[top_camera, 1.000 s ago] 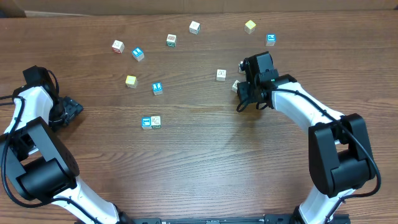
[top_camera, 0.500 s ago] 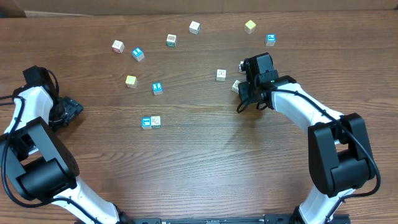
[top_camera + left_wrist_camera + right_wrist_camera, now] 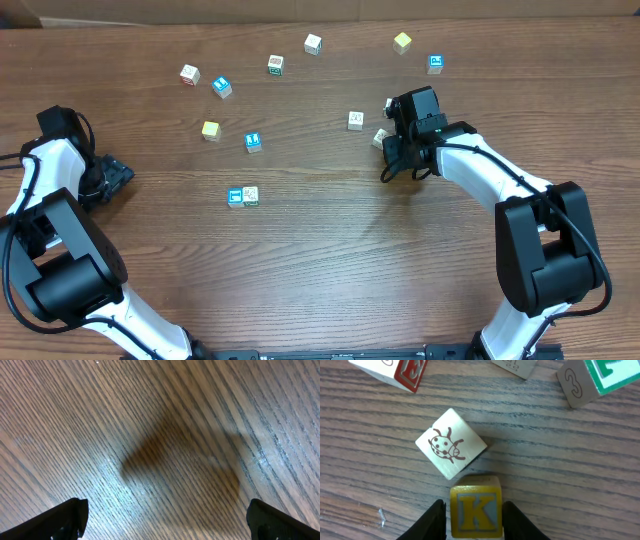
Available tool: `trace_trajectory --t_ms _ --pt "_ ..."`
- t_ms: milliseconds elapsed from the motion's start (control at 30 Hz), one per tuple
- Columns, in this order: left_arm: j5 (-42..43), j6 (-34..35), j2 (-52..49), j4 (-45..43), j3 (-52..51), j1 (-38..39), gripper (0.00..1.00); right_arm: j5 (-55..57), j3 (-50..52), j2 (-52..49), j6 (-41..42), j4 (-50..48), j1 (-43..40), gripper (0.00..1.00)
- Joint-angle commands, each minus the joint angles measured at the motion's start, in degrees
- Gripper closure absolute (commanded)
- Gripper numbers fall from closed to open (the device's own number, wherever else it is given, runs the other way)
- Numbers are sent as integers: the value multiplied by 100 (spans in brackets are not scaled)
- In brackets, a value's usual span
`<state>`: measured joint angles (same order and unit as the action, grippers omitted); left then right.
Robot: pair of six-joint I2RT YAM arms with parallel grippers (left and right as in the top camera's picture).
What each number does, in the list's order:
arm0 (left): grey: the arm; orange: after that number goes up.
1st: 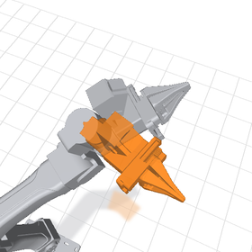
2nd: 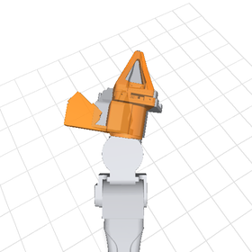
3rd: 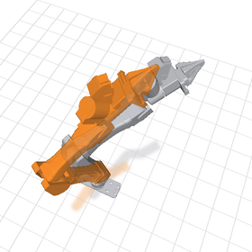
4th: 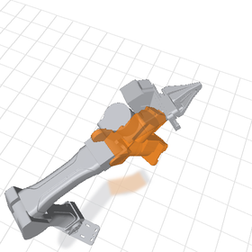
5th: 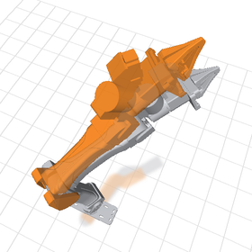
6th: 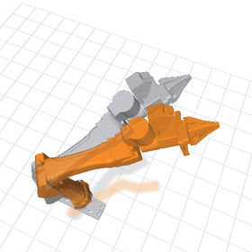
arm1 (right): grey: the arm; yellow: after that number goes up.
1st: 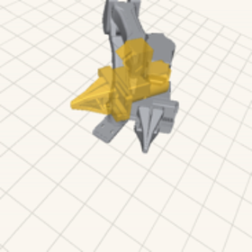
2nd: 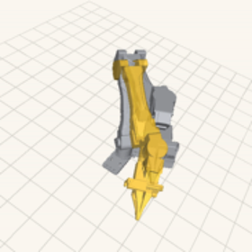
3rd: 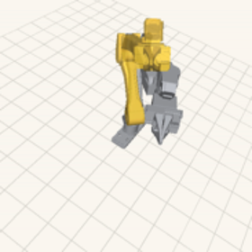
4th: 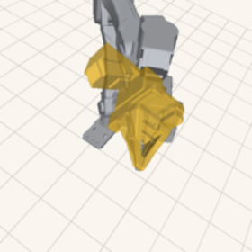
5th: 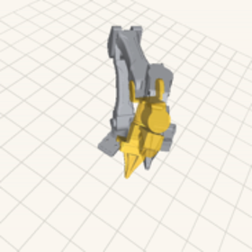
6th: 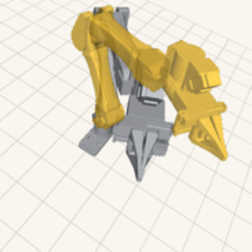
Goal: Form a horizontal line
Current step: 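Close the right gripper on the yellow K block and lift, then carry the yellow K block left toward the elephant block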
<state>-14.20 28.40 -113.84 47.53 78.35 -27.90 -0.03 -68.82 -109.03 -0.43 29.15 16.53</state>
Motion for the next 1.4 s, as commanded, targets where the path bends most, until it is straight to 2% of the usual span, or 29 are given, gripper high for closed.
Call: trace_trajectory --t_ms 0,133,400,767,867,1133,1367 --pt "-59 -7 -15 -9 -31 -46 0 -46 35 -39 -9 -33 -9 64" --pt "-59 -7 -15 -7 -31 -46 0 -46 35 -39 -9 -9 -9 64" --pt "-59 -7 -15 -7 -31 -46 0 -46 -66 -37 -7 133 -9 78" --pt "-59 -7 -15 -7 -31 -46 0 -59 -1152 378 208 1401 70 80" --pt "-57 -7 -15 -7 -31 -46 0 -350 -1537 509 216 1849 210 80" --pt "-57 -7 -15 -7 -31 -46 0 -632 -2068 682 1733 2374 981 80" --pt "-59 -7 -15 -7 -31 -46 0 -575 -2048 675 2490 2387 1843 80"
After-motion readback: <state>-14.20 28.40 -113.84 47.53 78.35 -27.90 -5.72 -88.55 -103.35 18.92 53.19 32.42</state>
